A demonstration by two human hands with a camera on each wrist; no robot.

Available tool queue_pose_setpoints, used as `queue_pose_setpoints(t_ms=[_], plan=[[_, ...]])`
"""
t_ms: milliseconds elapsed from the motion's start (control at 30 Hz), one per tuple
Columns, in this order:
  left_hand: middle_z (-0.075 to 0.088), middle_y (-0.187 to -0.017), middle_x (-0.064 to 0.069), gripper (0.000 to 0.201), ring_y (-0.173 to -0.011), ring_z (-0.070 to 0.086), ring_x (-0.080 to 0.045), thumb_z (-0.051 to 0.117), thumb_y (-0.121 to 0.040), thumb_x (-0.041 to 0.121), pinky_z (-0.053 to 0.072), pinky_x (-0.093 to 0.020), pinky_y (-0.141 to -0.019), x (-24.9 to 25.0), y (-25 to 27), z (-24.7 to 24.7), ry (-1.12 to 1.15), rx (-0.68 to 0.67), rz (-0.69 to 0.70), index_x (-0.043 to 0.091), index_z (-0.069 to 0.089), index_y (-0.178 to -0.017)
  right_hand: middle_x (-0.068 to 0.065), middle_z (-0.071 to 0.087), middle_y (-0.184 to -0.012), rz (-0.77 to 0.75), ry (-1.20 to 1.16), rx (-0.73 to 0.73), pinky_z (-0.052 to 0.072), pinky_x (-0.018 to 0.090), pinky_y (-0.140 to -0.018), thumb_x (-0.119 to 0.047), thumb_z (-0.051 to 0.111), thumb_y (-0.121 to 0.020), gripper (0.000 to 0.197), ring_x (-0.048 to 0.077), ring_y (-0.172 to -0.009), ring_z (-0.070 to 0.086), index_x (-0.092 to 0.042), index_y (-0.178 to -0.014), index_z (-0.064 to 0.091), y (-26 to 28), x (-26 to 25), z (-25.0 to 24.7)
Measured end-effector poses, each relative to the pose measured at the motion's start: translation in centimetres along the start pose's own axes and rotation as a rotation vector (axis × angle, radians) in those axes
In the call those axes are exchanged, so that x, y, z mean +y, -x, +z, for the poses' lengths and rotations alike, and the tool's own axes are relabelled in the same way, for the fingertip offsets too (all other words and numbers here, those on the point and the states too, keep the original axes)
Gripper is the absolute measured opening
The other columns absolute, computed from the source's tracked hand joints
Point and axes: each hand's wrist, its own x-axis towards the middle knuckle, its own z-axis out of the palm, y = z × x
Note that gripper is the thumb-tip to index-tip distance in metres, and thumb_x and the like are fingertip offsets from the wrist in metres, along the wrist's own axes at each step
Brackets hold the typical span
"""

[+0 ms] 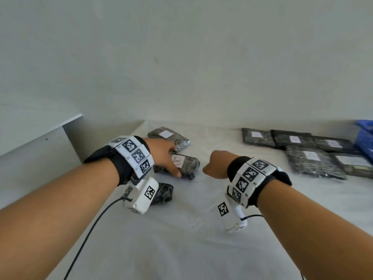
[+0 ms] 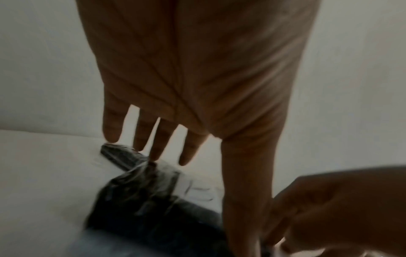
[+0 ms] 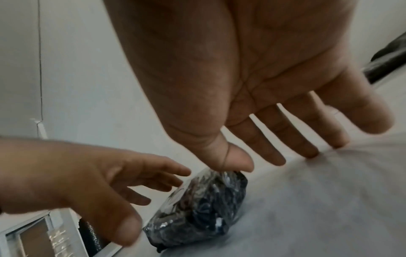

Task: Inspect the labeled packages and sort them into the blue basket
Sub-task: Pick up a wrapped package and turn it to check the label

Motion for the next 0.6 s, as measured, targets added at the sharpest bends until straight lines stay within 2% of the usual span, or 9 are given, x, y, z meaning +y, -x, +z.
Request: queue_pose_setpoints(t_ms=[33, 100, 200, 300, 333, 400, 433, 500, 600], plan=[[0.036, -0.163, -0.007, 0.105, -0.145, 0.041, -0.027, 0.082, -0.08, 0.054, 0.038, -0.037, -0.117, -0.4, -0.4, 0.5, -0.013, -0.011, -0.002, 0.018, 0.025, -0.161, 0.006, 0.051, -0.089, 0.009, 0.018, 0.002, 0.04, 0.029, -0.067, -0.029, 0.046, -0.11, 0.025, 0.022, -0.078, 0.05, -0.004, -0.104, 0.048, -0.1, -0.4, -0.1], [0.034, -0.165, -0.009, 0.109, -0.146, 0.041, -0.029, 0.085, -0.08, 0.046, 0.039, -0.036, -0.116, -0.8, -1.3, 1.3, -0.012, -0.006, 0.008, 0.018, 0.02, -0.163, 0.007, 0.052, -0.094, 0.016, 0.047, 0.004, 0.041, 0.029, -0.071, -0.029, 0.046, -0.11, 0.026, 0.024, -0.083, 0.052, -0.005, -0.103, 0.049, -0.4, -1.0, -0.1], [0.047, -0.154, -0.009, 0.095, -0.135, 0.052, -0.03, 0.087, -0.08, 0.037, 0.045, -0.034, -0.103, -0.6, -2.1, 1.3, -0.05, 0.011, 0.032, 0.016, 0.034, -0.156, 0.01, 0.055, -0.098, 0.024, -0.025, 0.047, 0.04, 0.029, -0.076, -0.032, 0.044, -0.11, 0.033, 0.026, -0.088, 0.053, -0.004, -0.094, 0.053, -1.0, -1.1, 0.3], [0.054, -0.136, -0.01, 0.08, -0.109, 0.057, -0.025, 0.09, -0.076, 0.038, 0.047, -0.031, -0.084, 0.0, -1.8, 0.5, -0.05, 0.124, 0.084, 0.017, 0.048, -0.141, 0.007, 0.055, -0.08, 0.04, -0.268, 0.163, 0.036, 0.03, -0.057, -0.037, 0.042, -0.11, 0.047, 0.019, -0.068, 0.05, -0.009, -0.073, 0.049, -1.0, -0.9, 0.2], [0.053, -0.13, -0.008, 0.077, -0.106, 0.055, -0.024, 0.091, -0.073, 0.04, 0.048, -0.033, -0.084, 0.4, -1.6, 0.1, -0.028, 0.19, 0.105, 0.019, 0.051, -0.135, 0.007, 0.056, -0.075, 0.044, -0.387, 0.216, 0.036, 0.03, -0.056, -0.041, 0.044, -0.109, 0.05, 0.018, -0.065, 0.049, -0.01, -0.071, 0.05, -0.8, -0.7, 0.0], [0.049, -0.124, -0.005, 0.077, -0.113, 0.051, -0.025, 0.093, -0.067, 0.047, 0.049, -0.039, -0.095, 1.4, -1.0, -0.8, 0.042, 0.327, 0.146, 0.024, 0.053, -0.128, 0.012, 0.068, -0.079, 0.019, -0.7, 0.296, 0.049, 0.029, -0.062, -0.047, 0.052, -0.106, 0.048, 0.023, -0.066, 0.061, -0.006, -0.082, 0.062, -0.2, 0.1, -0.7], [0.047, -0.121, -0.003, 0.077, -0.114, 0.047, -0.025, 0.093, -0.065, 0.05, 0.048, -0.04, -0.097, 2.1, -0.5, -1.4, 0.091, 0.394, 0.179, 0.025, 0.053, -0.126, 0.019, 0.074, -0.09, -0.011, -0.883, 0.334, 0.058, 0.034, -0.069, -0.045, 0.059, -0.104, 0.044, 0.028, -0.073, 0.069, -0.002, -0.096, 0.066, 0.2, 0.8, -1.2], [0.044, -0.119, 0.001, 0.078, -0.114, 0.041, -0.02, 0.093, -0.063, 0.053, 0.044, -0.034, -0.095, 3.8, 0.4, -2.6, 0.215, 0.517, 0.269, 0.028, 0.054, -0.125, 0.025, 0.076, -0.109, -0.077, -1.173, 0.438, 0.064, 0.044, -0.08, -0.037, 0.068, -0.1, 0.042, 0.034, -0.087, 0.077, 0.002, -0.115, 0.065, 1.3, 2.6, -2.5], [0.046, -0.123, 0.003, 0.07, -0.117, 0.045, -0.013, 0.085, -0.071, 0.057, 0.041, -0.026, -0.094, 6.9, 1.7, -4.4, 0.495, 0.652, 0.415, 0.03, 0.056, -0.129, 0.011, 0.079, -0.097, -0.192, -1.278, 0.638, 0.063, 0.047, -0.084, -0.034, 0.075, -0.094, 0.041, 0.029, -0.087, 0.075, -0.001, -0.117, 0.068, 4.7, 6.0, -4.9]])
